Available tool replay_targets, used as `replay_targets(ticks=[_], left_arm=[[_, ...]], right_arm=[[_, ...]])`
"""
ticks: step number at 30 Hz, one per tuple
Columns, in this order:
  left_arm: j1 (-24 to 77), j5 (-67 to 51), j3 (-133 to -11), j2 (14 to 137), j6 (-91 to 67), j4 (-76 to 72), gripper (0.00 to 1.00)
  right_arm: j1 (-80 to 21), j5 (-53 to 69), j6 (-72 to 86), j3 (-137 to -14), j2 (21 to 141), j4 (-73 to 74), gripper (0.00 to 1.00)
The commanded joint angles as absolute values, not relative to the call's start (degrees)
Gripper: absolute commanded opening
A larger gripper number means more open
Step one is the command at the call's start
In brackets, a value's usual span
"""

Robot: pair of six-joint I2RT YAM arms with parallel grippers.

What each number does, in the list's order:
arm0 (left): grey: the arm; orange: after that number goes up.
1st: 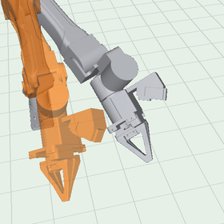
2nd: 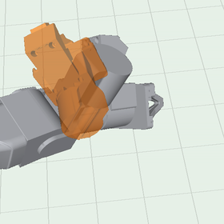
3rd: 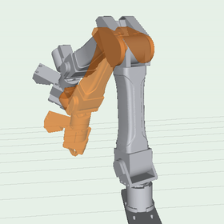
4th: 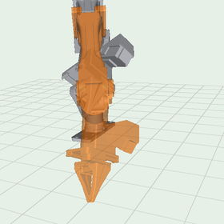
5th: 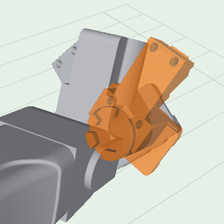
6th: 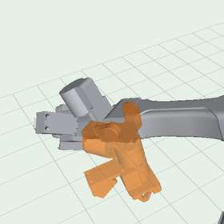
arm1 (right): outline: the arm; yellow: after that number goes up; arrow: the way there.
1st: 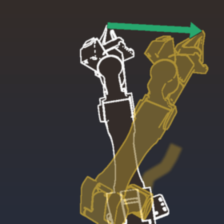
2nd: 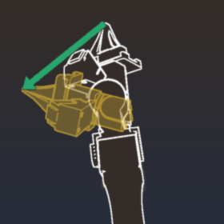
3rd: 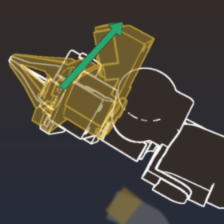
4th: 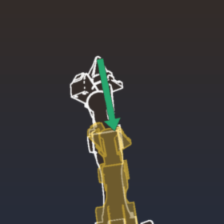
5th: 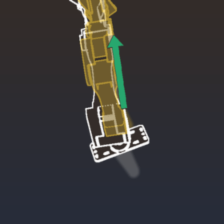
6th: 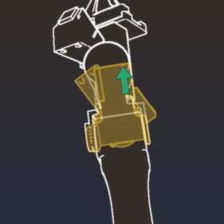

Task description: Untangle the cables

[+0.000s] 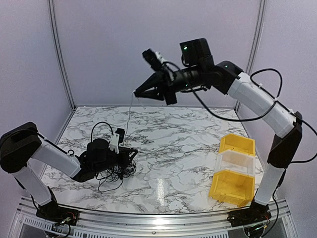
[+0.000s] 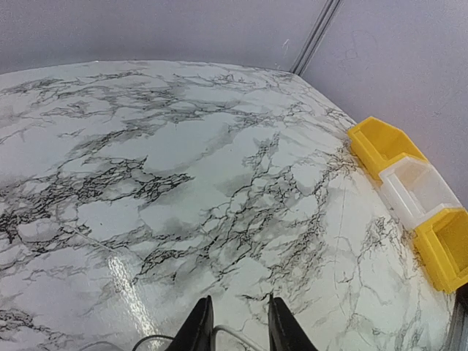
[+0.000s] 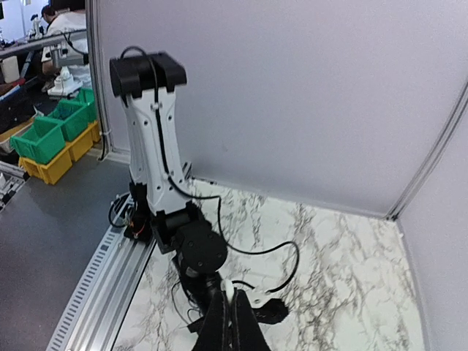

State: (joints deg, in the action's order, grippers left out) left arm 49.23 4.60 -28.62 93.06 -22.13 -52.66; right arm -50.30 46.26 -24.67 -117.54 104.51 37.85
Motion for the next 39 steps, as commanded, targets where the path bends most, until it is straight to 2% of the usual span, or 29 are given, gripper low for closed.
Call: replay_targets(ticks=[1, 6, 13, 19, 22, 29, 32, 39], left_arm=[[49.7, 6.1, -25.8, 92.6, -26.2, -58.0, 0.26], [49.7, 8.1, -25.2, 91.9, -26.7, -57.9, 0.24], [49.7, 8.3, -24.9, 90.8, -28.8, -57.2, 0.26], [49.7, 6.9, -24.8, 88.7, -30.1, -56.3, 0.38], [49.7, 8.4, -26.9, 86.6, -29.5, -49.4, 0.45], [49.7, 8.0, -30.0, 79.4, -24.8, -39.7, 0.55], [49.7, 7.9, -34.5, 76.2, -22.1, -31.4, 0.60], [49.7, 9.4, -49.8, 73.6, -12.9, -8.7, 0.64]], right_arm=[[-43.1, 59.2, -20.6, -125.1, 101.3, 36.9, 0.00], [-37.3, 60.3, -20.4, -126.9, 99.2, 36.6, 0.00], [-30.9, 56.2, -20.9, -121.7, 94.1, 35.7, 0.00], [-26.0, 52.7, -21.4, -113.0, 88.3, 33.5, 0.00], [-23.7, 51.7, -20.7, -106.6, 85.3, 31.6, 0.00], [-15.7, 51.3, -18.2, -95.0, 78.6, 27.2, 0.00], [-12.6, 52.1, -17.6, -92.1, 77.0, 26.9, 0.00], [-9.3, 46.8, -21.4, -86.1, 73.5, 30.7, 0.00]])
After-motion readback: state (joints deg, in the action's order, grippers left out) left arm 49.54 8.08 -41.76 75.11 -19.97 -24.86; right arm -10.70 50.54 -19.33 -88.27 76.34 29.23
